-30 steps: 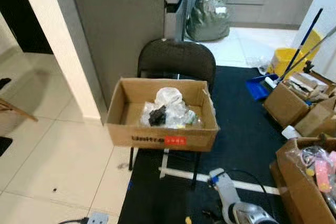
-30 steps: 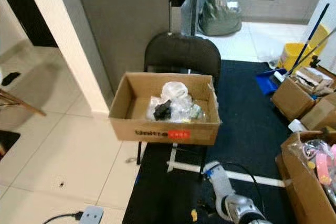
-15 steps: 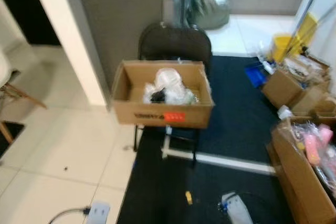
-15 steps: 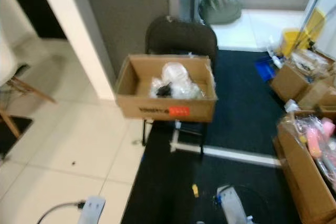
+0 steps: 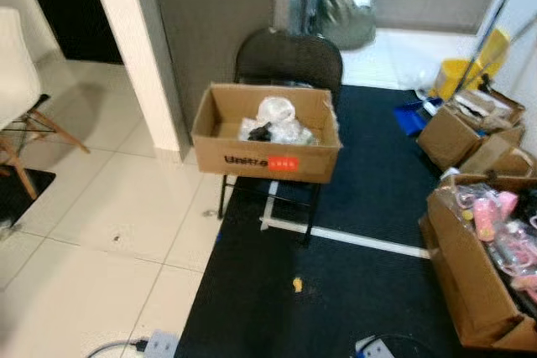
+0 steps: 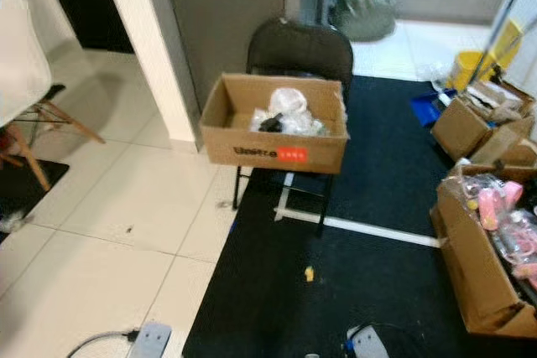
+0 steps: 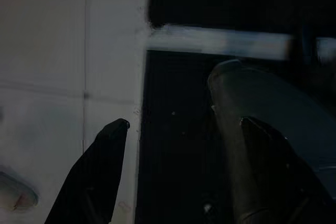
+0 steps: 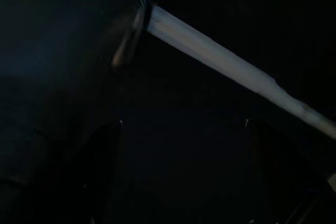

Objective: Picking trash to rubbish bin

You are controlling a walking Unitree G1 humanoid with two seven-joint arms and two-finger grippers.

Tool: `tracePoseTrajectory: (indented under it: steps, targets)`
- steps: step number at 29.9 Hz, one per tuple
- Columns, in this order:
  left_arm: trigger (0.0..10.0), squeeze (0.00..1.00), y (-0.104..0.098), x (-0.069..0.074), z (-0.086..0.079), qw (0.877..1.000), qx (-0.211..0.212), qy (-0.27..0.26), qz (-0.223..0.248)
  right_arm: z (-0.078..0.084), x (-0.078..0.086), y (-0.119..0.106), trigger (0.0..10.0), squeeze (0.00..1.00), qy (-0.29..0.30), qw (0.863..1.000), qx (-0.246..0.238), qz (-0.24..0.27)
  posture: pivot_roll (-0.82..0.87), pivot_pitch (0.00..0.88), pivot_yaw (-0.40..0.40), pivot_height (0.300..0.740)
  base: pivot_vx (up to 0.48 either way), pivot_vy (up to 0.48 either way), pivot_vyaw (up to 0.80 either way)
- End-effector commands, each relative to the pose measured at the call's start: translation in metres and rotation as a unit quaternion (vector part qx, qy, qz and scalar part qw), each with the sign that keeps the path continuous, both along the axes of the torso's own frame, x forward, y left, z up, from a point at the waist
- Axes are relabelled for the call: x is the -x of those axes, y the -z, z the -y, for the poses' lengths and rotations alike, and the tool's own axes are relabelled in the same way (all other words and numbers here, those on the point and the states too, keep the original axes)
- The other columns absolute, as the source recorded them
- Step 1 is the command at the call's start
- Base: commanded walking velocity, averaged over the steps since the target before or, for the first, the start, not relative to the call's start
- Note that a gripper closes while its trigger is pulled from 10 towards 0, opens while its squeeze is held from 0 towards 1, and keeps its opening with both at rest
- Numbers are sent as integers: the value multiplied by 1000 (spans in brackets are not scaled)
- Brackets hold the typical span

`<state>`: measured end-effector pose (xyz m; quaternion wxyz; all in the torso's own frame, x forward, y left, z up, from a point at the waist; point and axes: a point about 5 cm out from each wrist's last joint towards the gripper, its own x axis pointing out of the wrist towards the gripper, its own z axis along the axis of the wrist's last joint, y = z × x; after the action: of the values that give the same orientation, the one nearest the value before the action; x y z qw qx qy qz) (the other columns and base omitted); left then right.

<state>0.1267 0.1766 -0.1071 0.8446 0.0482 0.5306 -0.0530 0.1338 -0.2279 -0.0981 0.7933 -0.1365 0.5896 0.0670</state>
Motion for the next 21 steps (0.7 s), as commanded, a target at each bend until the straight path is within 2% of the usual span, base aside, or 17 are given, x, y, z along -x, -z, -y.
tracePoseTrajectory:
  steps: [1, 21]
  targets:
    - [10000, 0, 5, 14, 2, 1000, 2, 6, -29, 1, 2, 0, 10000, 0, 2, 1000, 3, -1, -19, 35, 62, 740, -371, 0, 0]
    - [10000, 0, 4, 11, 3, 1000, 2, 12, -27, 8, 15, 3, 10000, 0, -7, 999, 23, -24, -26, 23, 57, 740, -368, 0, 0]
